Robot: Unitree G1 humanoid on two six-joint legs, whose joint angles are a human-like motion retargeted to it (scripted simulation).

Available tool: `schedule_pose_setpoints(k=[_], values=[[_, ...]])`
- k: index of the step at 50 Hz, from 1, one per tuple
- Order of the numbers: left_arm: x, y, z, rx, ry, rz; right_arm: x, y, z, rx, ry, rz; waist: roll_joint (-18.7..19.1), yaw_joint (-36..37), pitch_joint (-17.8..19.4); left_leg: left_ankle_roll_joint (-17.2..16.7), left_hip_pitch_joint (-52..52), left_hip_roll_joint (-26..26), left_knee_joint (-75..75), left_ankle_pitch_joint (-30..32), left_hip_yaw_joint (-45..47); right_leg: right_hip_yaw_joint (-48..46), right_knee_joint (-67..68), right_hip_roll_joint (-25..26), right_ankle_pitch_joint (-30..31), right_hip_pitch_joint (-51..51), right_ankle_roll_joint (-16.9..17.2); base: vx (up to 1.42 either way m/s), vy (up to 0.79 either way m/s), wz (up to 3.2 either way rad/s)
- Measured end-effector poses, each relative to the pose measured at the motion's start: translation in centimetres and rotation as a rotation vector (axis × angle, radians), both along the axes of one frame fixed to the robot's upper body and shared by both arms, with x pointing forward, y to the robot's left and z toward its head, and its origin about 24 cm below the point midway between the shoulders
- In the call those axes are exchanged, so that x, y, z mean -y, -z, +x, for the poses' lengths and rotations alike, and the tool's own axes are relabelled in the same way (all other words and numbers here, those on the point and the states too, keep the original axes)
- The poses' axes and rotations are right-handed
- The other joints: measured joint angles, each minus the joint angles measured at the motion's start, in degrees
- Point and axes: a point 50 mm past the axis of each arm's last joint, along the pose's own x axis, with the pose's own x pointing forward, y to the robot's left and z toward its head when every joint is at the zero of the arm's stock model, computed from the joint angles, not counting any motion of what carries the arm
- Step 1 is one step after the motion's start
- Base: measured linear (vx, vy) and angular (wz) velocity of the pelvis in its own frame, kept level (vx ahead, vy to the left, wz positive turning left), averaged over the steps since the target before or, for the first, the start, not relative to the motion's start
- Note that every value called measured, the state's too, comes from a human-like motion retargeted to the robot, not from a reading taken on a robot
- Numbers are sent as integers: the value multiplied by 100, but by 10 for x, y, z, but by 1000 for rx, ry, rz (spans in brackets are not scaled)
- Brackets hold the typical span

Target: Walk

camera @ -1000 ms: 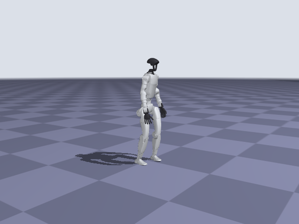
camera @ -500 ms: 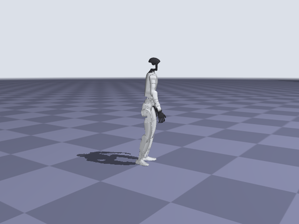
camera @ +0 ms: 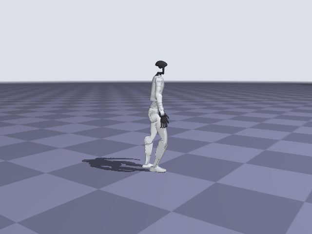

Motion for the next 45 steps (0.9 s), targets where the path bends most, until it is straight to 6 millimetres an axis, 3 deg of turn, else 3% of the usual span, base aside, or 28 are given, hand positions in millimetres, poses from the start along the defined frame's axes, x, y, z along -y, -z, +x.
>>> schedule_pose_setpoints(k=[5,11,15,18,22,25,28,32,35,40,45], values=[[4,-1,2,15,28,-8,13,0,-8,-17,75,-36,108,-29,-111,-36,103,127,8,-147,-36,144,-1056,337,481,14,175,21,-4,6],[3,2,-7,3,20,-10,15,0,-8,-1,116,-59,157,39,-141,27,350,239,505,-568,-15,316,-1116,491,608,368,108,27,-9,-8],[-3,3,-16,-6,-26,5,8,0,-3,24,90,-67,167,190,-67,18,-48,442,2428,-1242,202,465,-1121,676,414,766,-60,30,-12,-17],[-10,-1,-13,15,-33,26,1,-2,9,55,49,-66,130,314,33,243,-665,1299,4751,-926,1118,476,-1286,786,276,1077,-197,30,-12,-8],[-15,-5,-11,38,-38,34,-10,-4,20,91,7,-56,129,714,114,499,-1540,1638,5808,-1227,1090,612,-1669,1093,256,1463,-263,32,-7,-47],[-17,-6,-10,47,-57,24,-18,-5,26,115,4,-35,25,944,125,487,-1866,1338,4828,-1300,1031,769,-2018,1157,343,1701,-193,37,0,-41],[-17,-4,-15,33,-79,13,-23,-6,28,121,-11,-11,-99,1007,75,343,-1809,788,2972,-714,812,945,-2070,1071,320,1796,-80,38,4,-32],[-15,1,-26,-5,-99,8,-25,-5,25,117,-38,-2,-137,906,-71,241,-1600,400,1659,-40,537,1187,-1630,1043,26,1749,27,36,7,-25],[-13,4,-31,-33,-101,8,-23,-4,21,102,-47,-6,-237,682,-111,400,-1249,141,1286,57,487,1553,-752,913,-247,1561,218,32,8,6],[-8,7,-30,-67,-48,5,-16,-2,12,61,-57,-21,-271,292,-114,485,-750,-122,910,73,496,1629,600,591,-65,977,413,27,5,14],[-6,6,-23,-71,-6,3,-10,0,5,21,-48,-32,-23,35,-127,360,-386,-22,604,140,413,1626,-395,724,129,819,345,22,1,22]])
